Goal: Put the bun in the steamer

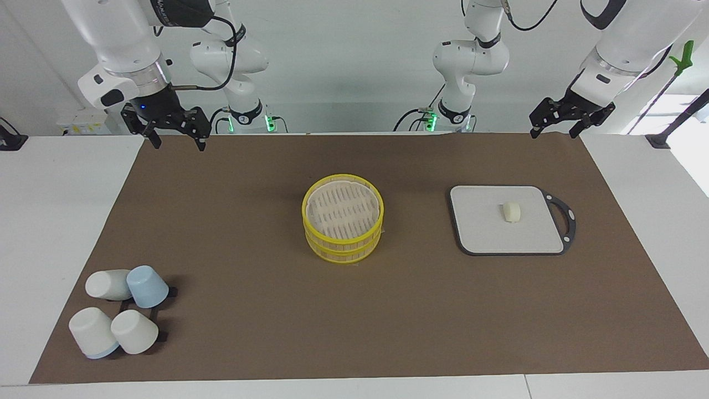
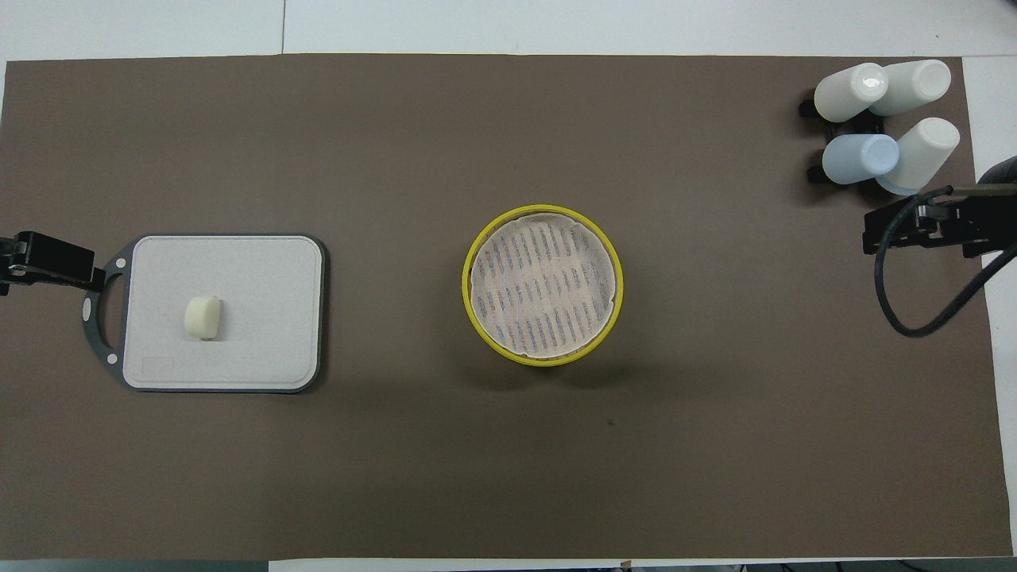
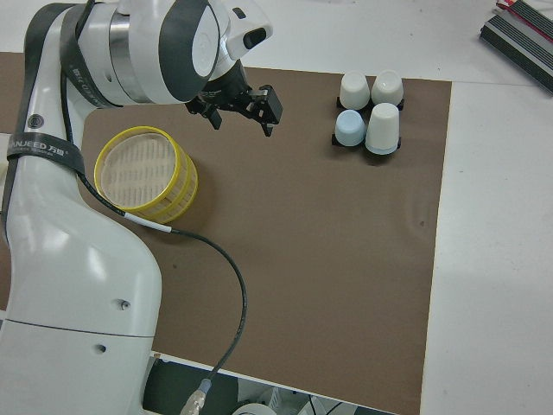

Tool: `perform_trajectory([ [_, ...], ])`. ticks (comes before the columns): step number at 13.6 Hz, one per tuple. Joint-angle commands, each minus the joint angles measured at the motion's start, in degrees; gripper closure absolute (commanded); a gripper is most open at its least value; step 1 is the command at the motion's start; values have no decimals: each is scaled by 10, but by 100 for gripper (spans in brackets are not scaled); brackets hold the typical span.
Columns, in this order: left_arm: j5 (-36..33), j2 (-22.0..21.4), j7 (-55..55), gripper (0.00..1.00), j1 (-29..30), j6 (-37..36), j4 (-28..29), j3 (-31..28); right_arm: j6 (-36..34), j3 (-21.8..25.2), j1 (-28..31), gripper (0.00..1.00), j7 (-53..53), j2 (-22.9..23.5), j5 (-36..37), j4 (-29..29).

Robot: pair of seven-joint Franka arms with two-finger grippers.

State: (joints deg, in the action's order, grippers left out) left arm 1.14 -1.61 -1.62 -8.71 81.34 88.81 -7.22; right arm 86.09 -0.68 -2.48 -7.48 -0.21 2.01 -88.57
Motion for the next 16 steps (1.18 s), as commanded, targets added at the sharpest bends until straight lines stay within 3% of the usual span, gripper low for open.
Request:
perform_trajectory([
  [1,-6,1,-10,0,-2,-5,-9,-2,-4,-9,13,0,13,-8,-2,-9],
  [5,-6,-2,-16,0,2,5,0,-2,-7,-10,12,0,14,-8,-2,-6],
  [7,-6,-36,-36,0,5,59,78,-7,12,-61,13,0,17,-8,-14,-9],
  [8,-6,-64,-53,0,14,110,151,-9,35,-82,-1,0,-32,2,-30,-1],
  [10,-7,-104,-86,0,33,225,294,-9,89,-93,-92,0,-205,61,-38,19],
  [12,-7,-103,-121,0,48,340,395,-9,94,-90,-190,0,-302,194,2,140],
  [13,-6,-86,-121,0,48,392,426,-9,102,-91,-219,0,-341,237,27,172],
  [16,-6,-45,-115,0,40,463,457,-8,181,-92,-245,0,-372,241,34,104],
])
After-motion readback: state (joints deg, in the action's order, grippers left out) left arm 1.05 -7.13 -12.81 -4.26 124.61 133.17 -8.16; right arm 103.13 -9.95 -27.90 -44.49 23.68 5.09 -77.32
